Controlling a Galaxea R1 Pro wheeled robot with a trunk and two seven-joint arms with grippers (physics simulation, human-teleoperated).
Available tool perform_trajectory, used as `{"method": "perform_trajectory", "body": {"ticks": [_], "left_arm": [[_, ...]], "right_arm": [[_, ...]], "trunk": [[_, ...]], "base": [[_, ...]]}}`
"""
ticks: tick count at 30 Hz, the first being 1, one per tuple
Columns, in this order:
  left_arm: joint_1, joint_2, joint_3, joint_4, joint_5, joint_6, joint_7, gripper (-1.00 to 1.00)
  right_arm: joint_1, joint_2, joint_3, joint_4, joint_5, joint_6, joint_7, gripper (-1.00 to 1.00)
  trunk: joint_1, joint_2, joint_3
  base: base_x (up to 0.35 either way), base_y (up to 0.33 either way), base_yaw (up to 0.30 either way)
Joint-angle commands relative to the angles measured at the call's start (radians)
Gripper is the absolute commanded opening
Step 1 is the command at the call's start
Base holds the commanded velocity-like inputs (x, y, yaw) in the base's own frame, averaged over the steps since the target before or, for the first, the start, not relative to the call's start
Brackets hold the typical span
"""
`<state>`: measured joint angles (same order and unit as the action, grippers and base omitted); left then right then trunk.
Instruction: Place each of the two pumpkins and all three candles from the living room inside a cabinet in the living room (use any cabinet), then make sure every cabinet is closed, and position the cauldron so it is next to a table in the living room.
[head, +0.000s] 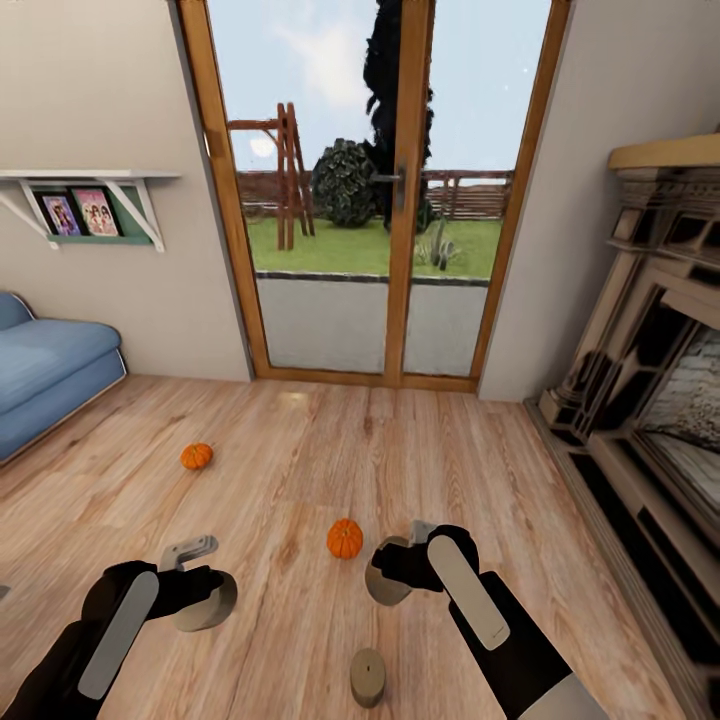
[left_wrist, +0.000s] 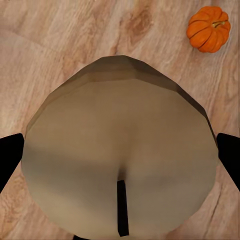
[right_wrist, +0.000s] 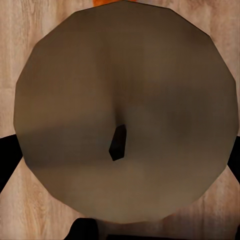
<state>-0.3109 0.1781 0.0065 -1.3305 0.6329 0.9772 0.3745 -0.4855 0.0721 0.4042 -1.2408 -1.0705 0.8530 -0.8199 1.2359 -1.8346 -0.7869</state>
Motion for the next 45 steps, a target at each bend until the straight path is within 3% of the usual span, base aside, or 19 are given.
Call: {"method": "perform_trajectory", "body": {"ticks": [1,34,40,45], "left_arm": [[0.0,0.0,0.0,-0.001,0.01,0.003,0.009,-1.0],[0.0,0.0,-0.002,-0.001,0.011,0.003,0.009,-1.0],[0.0,-0.001,-0.002,-0.001,0.011,0.003,0.009,-1.0],[0.0,-0.002,-0.002,-0.001,0.011,0.003,0.009,-1.0]], "right_arm": [[-0.001,0.0,0.001,-0.001,-0.009,0.001,-0.01,-1.0],[-0.002,0.0,0.0,0.008,-0.01,0.006,-0.009,-1.0],[-0.006,0.0,0.001,0.052,-0.054,0.004,-0.009,-1.0],[-0.007,-0.001,0.001,0.057,-0.064,0.004,-0.01,-1.0]], "trunk": [[-0.004,0.007,0.002],[-0.131,0.238,0.106],[-0.154,0.28,0.124],[-0.173,0.315,0.14]], "base": [[0.0,0.0,0.0],[0.0,0.0,0.0],[0.0,0.0,0.0],[0.0,0.0,0.0]]}}
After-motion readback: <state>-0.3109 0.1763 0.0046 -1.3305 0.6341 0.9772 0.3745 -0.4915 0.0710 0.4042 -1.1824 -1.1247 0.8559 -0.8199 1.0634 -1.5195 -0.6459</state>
